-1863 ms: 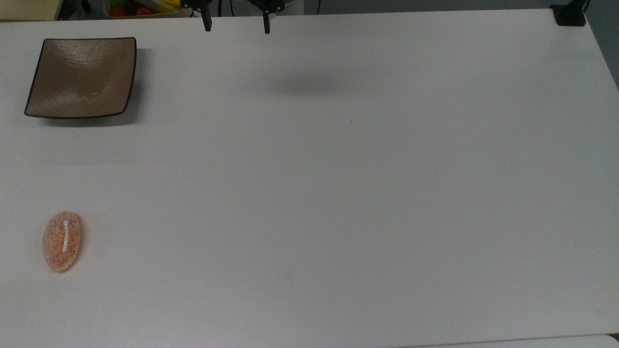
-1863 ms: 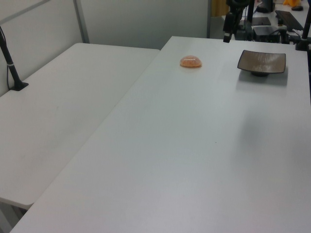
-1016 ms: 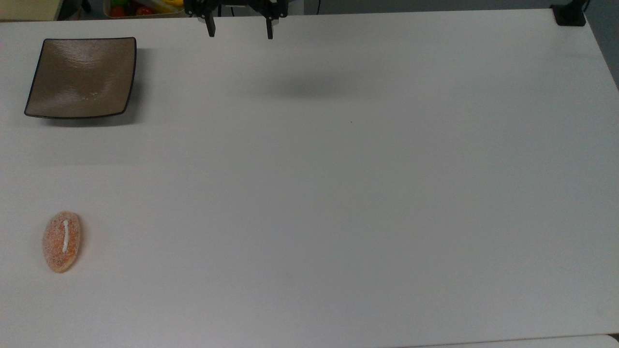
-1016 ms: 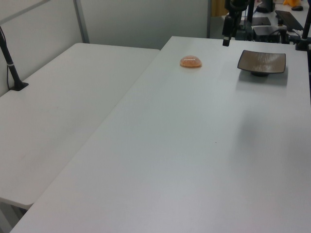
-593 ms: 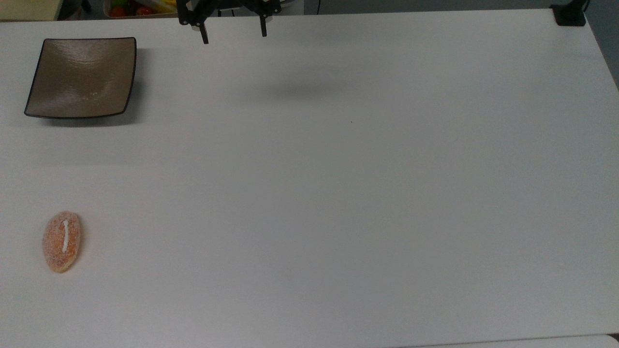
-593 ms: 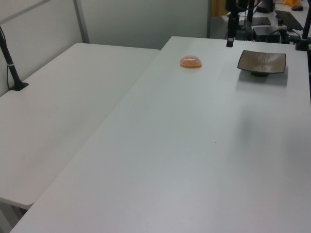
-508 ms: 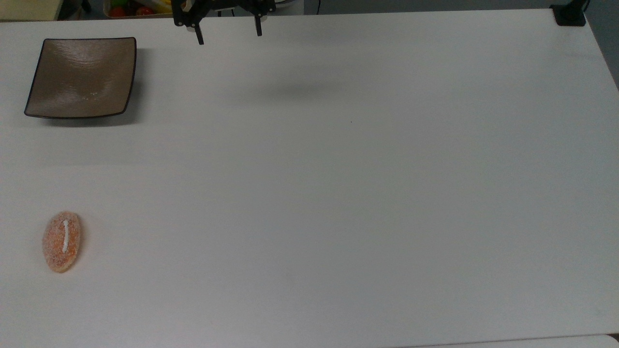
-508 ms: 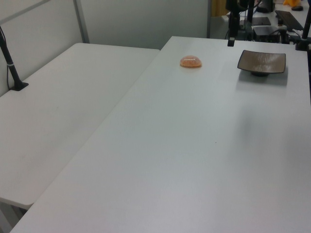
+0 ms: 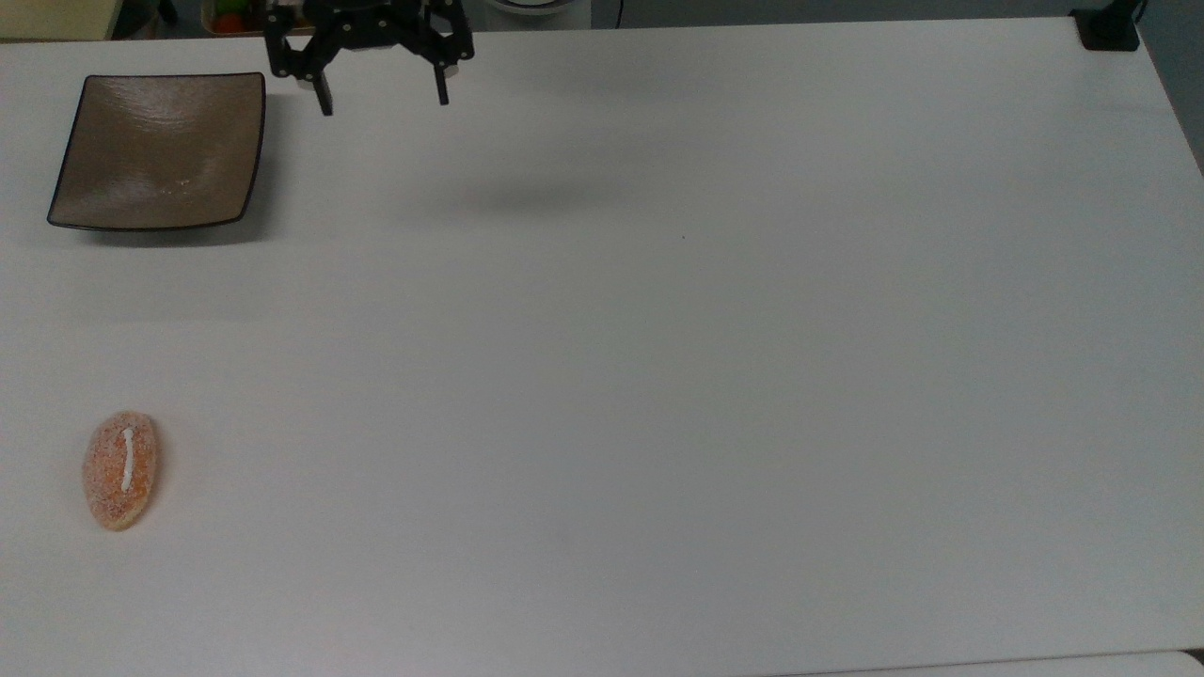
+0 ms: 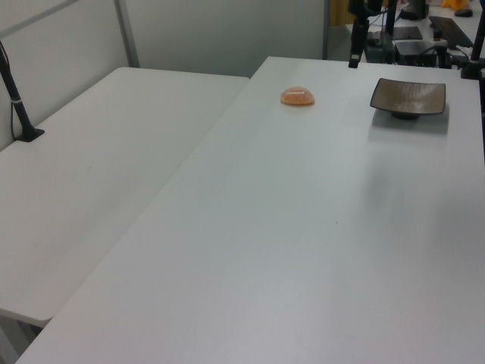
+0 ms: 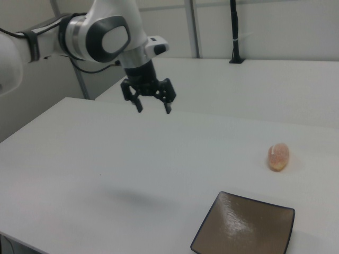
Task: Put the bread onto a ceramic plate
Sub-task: 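Move the open gripper past the plate toward the bread roll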
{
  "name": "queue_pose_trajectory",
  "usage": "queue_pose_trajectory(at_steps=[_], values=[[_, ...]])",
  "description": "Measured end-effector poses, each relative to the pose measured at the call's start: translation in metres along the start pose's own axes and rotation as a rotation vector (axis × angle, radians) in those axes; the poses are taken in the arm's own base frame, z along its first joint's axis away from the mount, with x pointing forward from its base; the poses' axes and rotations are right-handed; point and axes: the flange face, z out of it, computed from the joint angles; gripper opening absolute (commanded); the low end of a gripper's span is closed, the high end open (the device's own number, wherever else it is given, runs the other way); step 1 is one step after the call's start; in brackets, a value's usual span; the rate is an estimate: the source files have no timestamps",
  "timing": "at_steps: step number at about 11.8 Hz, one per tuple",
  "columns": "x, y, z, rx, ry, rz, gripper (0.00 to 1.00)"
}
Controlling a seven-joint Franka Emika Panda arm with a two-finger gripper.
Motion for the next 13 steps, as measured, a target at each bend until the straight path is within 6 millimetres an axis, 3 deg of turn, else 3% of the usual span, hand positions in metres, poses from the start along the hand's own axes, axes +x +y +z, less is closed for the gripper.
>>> queue_pose_trajectory(at_steps=[6, 9, 13], values=[[0.039, 0.105, 0.032, -0.094, 0.274, 0.166, 1.0], [0.058, 0.143, 0.059, -0.121, 0.342, 0.219, 1.0], [0.081, 0.181, 0.123, -0.196, 0.43, 0.244, 1.0]])
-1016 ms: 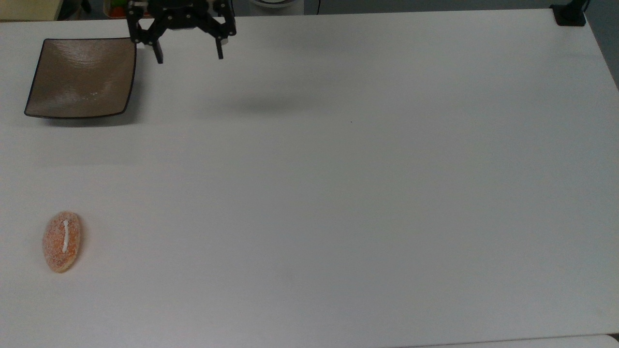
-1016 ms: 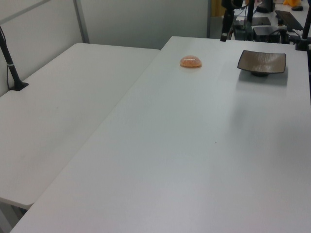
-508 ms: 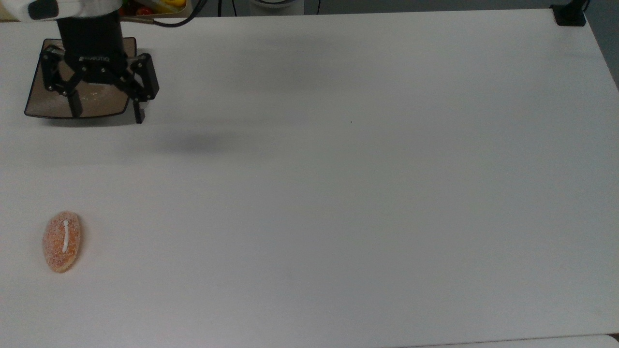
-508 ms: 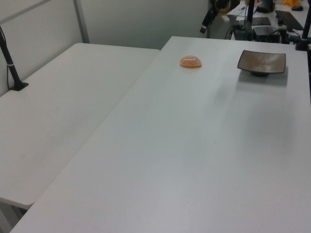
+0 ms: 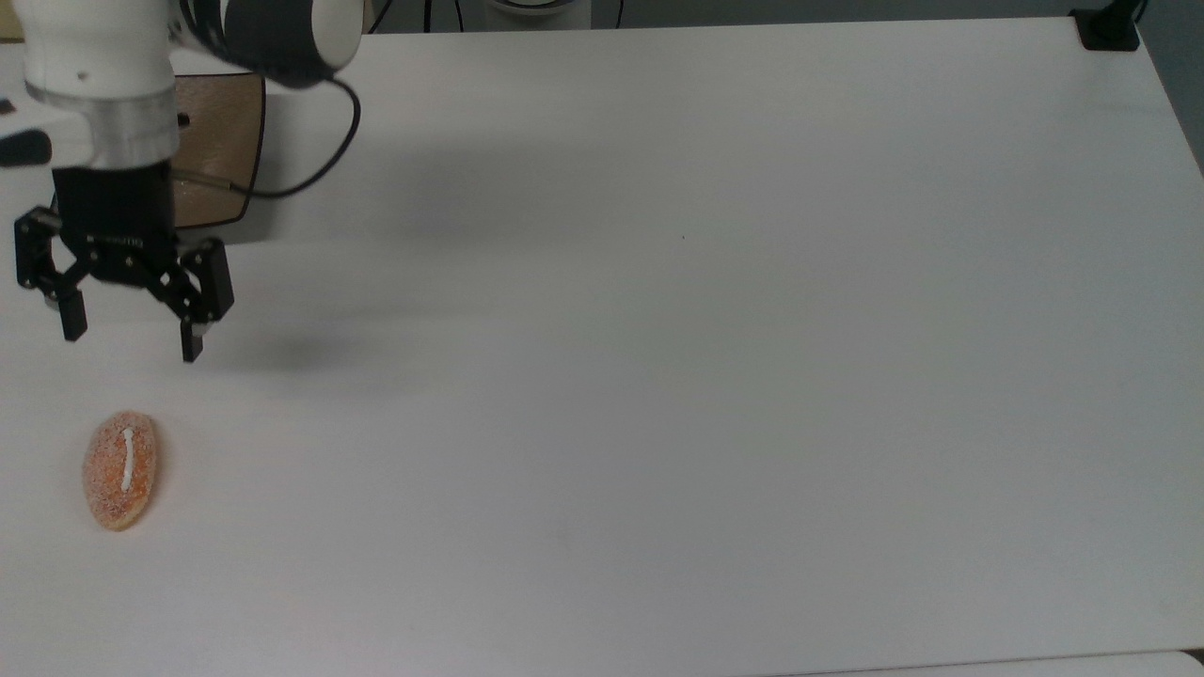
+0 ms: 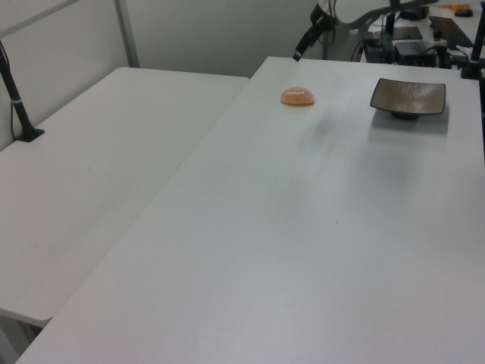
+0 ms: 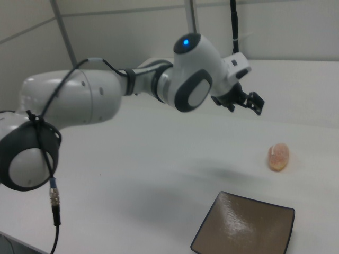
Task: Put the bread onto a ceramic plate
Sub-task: 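Move the open gripper past the plate toward the bread roll, then lower the gripper around the bread roll and close it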
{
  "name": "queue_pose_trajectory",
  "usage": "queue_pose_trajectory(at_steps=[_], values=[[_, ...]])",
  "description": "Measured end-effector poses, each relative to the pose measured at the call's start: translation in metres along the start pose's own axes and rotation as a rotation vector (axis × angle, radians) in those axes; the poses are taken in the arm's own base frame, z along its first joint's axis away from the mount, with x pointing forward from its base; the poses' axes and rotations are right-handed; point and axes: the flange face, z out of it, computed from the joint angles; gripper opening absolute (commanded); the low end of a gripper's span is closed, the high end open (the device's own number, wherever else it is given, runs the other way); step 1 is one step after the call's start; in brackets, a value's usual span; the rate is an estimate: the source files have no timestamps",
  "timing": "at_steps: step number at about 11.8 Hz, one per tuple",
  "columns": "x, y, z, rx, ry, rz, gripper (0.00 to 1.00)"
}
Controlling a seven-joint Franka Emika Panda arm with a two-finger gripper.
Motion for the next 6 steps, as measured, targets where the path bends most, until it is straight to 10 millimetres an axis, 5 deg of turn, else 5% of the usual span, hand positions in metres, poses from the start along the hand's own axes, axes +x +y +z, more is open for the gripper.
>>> queue_pose_trajectory(at_steps=[6], values=[[-0.026, 0.023, 0.095, -0.074, 0.086, 0.01, 1.0]])
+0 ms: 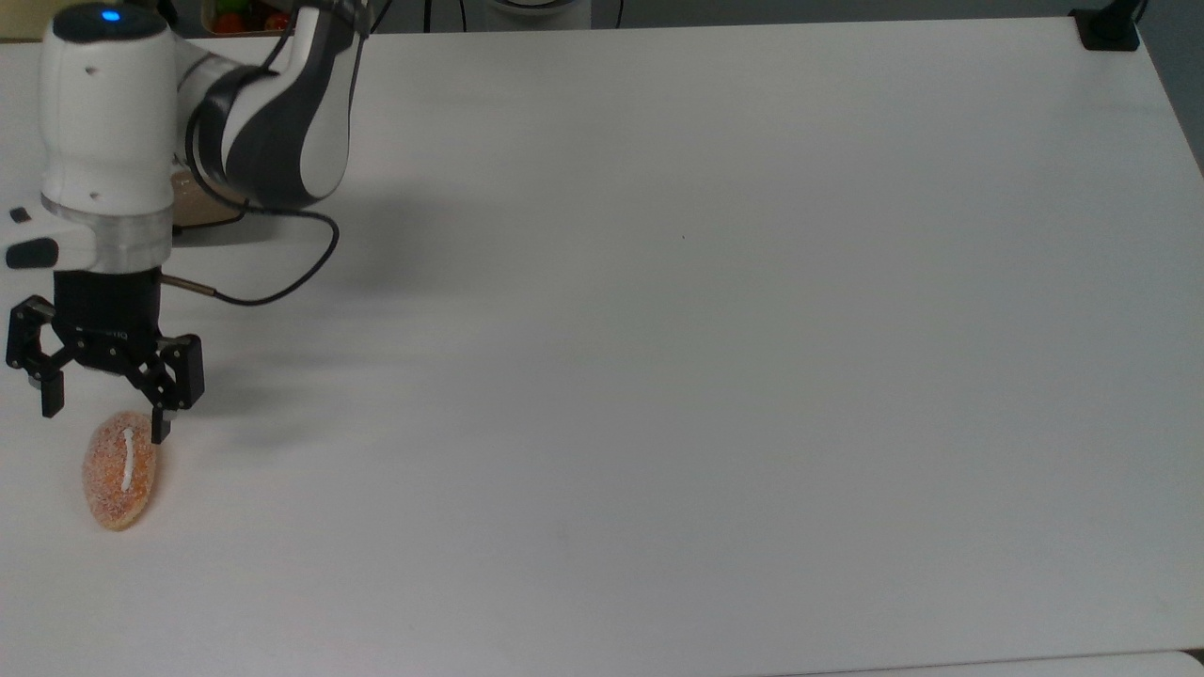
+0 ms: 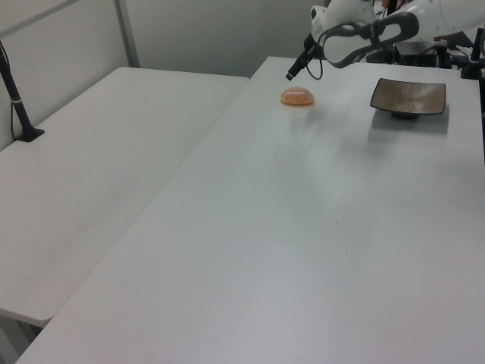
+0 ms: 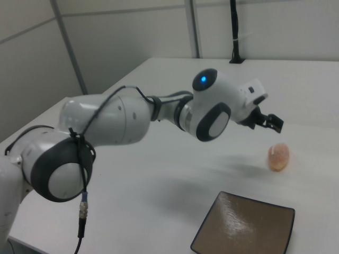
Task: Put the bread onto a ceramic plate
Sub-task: 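Lower the gripper around the bread roll and close it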
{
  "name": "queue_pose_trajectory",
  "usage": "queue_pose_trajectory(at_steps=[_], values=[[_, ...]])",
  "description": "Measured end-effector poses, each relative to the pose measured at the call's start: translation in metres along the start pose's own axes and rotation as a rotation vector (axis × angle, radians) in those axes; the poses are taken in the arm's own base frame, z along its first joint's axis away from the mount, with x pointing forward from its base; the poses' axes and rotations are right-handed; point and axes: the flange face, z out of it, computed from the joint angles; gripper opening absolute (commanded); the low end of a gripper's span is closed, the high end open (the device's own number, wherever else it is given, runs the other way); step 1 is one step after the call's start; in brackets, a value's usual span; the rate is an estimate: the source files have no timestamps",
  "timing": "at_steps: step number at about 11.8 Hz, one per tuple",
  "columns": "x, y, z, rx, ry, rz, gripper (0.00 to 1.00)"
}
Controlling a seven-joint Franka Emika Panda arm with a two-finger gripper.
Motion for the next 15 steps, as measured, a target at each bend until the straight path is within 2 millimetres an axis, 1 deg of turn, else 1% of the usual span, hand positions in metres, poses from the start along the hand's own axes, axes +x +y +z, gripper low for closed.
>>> queue_pose_trajectory(at_steps=[1, 3, 5, 7, 8, 9, 10, 11, 12, 13, 14, 15], values=[[-0.008, 0.0, 0.014, -0.007, 0.005, 0.0, 1.0], [-0.023, -0.003, 0.036, -0.015, 0.01, -0.004, 1.0], [-0.033, 0.0, 0.05, -0.019, 0.001, -0.001, 1.0], [-0.043, 0.011, 0.061, -0.029, -0.011, 0.009, 1.0], [-0.048, 0.014, 0.067, -0.031, -0.018, 0.011, 0.98], [-0.052, 0.014, 0.073, -0.032, -0.024, 0.012, 0.93], [-0.056, 0.013, 0.077, -0.031, -0.025, 0.011, 0.88], [-0.058, 0.011, 0.08, -0.028, -0.028, 0.011, 0.8], [-0.06, 0.009, 0.082, -0.025, -0.03, 0.01, 0.68], [-0.06, 0.007, 0.083, -0.022, -0.032, 0.01, 0.53], [-0.061, 0.005, 0.084, -0.019, -0.033, 0.011, 0.36], [-0.061, 0.004, 0.085, -0.016, -0.033, 0.01, 0.24]])
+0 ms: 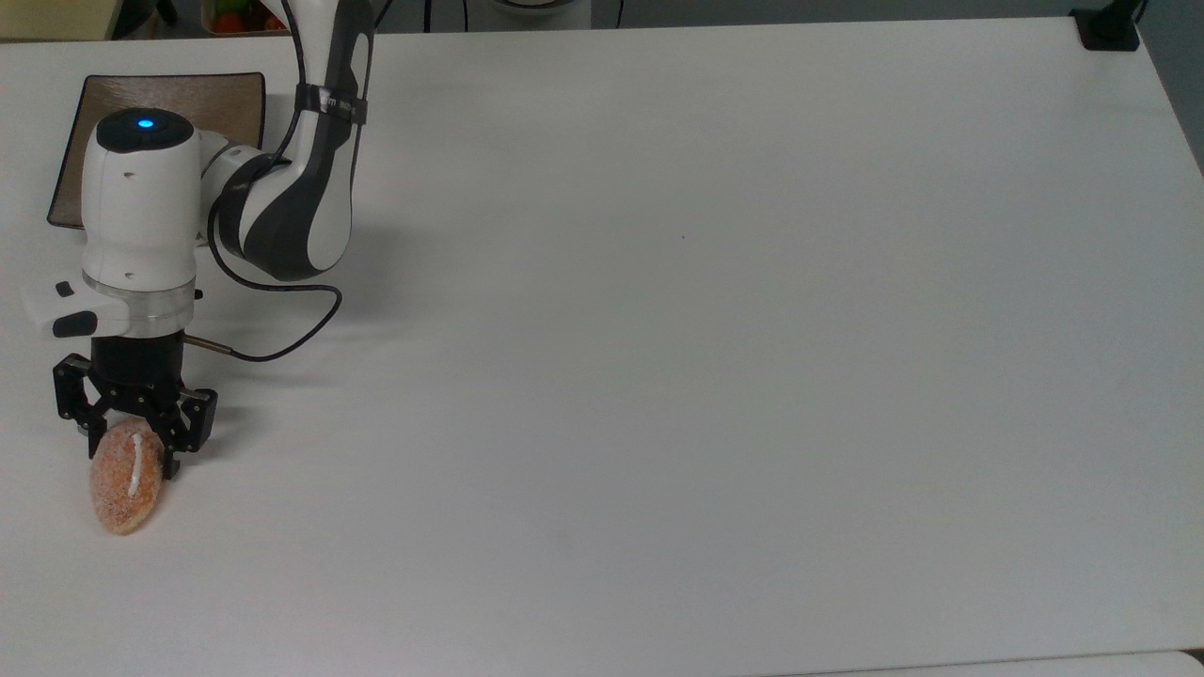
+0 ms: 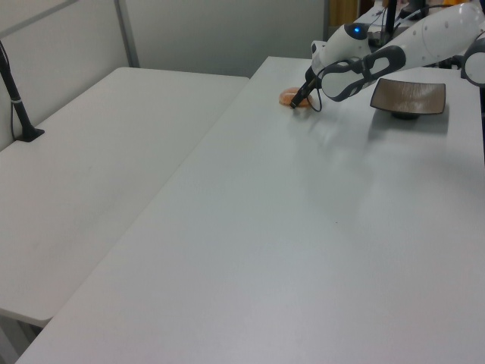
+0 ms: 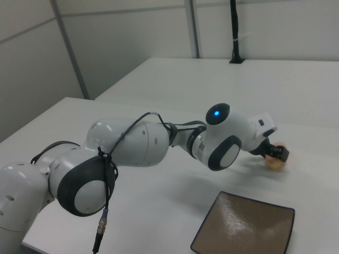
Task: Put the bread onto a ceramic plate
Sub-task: 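Lower the gripper around the bread roll and close it, then lift the bread roll and carry it over the brown plate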
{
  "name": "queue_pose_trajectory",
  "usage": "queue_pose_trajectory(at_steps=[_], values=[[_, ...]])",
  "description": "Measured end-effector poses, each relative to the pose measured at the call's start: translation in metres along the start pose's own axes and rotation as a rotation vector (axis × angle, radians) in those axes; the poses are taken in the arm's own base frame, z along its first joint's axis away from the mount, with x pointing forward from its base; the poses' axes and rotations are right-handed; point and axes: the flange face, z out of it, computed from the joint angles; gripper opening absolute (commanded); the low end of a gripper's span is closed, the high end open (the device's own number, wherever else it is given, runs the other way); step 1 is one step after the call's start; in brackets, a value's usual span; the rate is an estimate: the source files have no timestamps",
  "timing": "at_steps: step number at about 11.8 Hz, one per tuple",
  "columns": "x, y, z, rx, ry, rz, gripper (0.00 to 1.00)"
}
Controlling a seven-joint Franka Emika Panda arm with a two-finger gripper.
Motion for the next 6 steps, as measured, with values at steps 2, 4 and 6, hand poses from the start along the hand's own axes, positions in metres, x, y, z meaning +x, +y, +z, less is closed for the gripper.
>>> queue_pose_trajectory(at_steps=[2, 4, 6], values=[[0.0014, -0.0014, -0.0007, 0.002, 0.003, -0.001, 0.07], [0.0015, -0.0013, -0.0007, 0.002, 0.003, -0.001, 0.05], [0.0082, 0.0007, -0.0083, -0.001, 0.016, 0.001, 0.05]])
